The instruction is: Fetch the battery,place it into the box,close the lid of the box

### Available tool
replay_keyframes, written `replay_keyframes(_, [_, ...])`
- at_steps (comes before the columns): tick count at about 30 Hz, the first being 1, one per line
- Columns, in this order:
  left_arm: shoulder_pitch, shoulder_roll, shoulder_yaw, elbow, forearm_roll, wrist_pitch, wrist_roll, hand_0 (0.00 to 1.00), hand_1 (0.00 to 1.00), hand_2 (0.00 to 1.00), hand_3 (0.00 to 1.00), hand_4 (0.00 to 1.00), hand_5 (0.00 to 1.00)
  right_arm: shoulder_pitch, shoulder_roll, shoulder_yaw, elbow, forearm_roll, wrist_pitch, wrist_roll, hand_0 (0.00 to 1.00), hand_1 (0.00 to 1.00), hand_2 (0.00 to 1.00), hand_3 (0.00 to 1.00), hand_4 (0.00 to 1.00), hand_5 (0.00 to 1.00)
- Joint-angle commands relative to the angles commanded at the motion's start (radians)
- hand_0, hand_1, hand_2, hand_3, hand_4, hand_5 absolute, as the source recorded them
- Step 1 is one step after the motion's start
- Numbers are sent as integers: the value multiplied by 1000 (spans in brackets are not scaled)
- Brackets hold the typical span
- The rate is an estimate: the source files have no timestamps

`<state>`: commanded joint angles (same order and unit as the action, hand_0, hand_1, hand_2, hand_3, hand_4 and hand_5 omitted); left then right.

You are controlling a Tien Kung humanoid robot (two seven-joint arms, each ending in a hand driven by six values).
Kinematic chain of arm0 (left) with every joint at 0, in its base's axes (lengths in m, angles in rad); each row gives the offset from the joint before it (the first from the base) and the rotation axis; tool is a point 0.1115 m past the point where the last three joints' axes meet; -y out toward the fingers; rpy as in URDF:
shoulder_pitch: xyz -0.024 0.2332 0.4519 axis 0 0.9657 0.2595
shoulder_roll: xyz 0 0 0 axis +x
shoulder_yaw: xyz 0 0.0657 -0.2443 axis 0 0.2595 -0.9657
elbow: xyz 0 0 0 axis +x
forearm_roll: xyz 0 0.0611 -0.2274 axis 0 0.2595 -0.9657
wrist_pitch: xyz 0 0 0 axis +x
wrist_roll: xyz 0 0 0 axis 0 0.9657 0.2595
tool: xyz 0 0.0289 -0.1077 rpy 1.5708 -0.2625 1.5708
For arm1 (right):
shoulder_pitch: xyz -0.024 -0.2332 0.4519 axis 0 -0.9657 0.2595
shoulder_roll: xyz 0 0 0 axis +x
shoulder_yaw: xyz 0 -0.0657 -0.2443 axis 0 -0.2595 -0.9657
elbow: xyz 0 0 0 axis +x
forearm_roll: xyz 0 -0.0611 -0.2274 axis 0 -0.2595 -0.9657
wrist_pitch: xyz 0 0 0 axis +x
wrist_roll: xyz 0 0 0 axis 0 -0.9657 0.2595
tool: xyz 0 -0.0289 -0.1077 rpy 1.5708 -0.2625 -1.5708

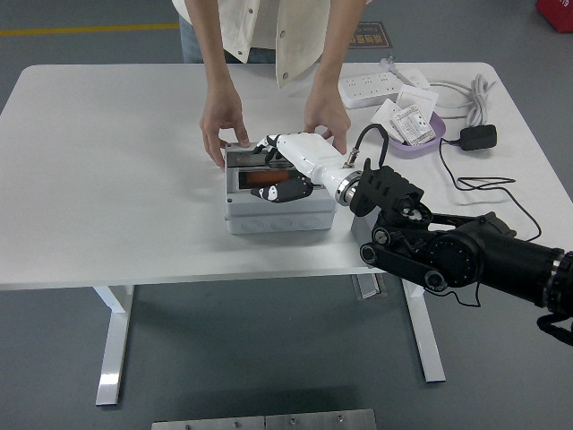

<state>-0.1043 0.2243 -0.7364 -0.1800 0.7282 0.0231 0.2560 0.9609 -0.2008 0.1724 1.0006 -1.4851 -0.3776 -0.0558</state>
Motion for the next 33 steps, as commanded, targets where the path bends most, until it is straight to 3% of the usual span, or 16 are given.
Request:
replay_keyframes(4, [0, 1, 1, 0, -3, 1, -2, 698, 794, 749, 780, 888, 389, -7, -9, 9, 15, -7, -1, 2, 723, 659, 648, 761, 847, 445])
replay_keyframes(5, [-1, 2, 1, 0, -4, 2, -2, 698, 794, 749, 778, 888, 389, -8, -11, 14, 17, -6, -3, 3, 663, 637, 628, 636, 846, 453])
replay_keyframes(10, [-1, 4, 2, 0, -6, 4, -5, 698, 794, 749, 778, 888, 389, -9, -18, 31, 20, -4, -4, 0, 663, 637, 628, 636, 846, 453])
replay_keyframes(11, [-1, 5, 3, 0, -7, 3, -5, 697, 795, 749, 778, 888, 390, -9, -19, 33, 20, -3, -3, -1, 638, 587, 589, 605, 850, 480])
replay_keyframes(26, [-1, 4, 20, 0, -26, 4, -17, 696, 796, 749, 769, 889, 390, -30, -28, 15, 18, 14, 39, -27, 611, 599, 610, 631, 859, 519])
replay_keyframes(33, [0, 5, 18, 0, -25, 6, -19, 696, 795, 749, 768, 889, 390, -41, -59, 108, 68, -25, 62, -48, 626, 601, 609, 632, 867, 531])
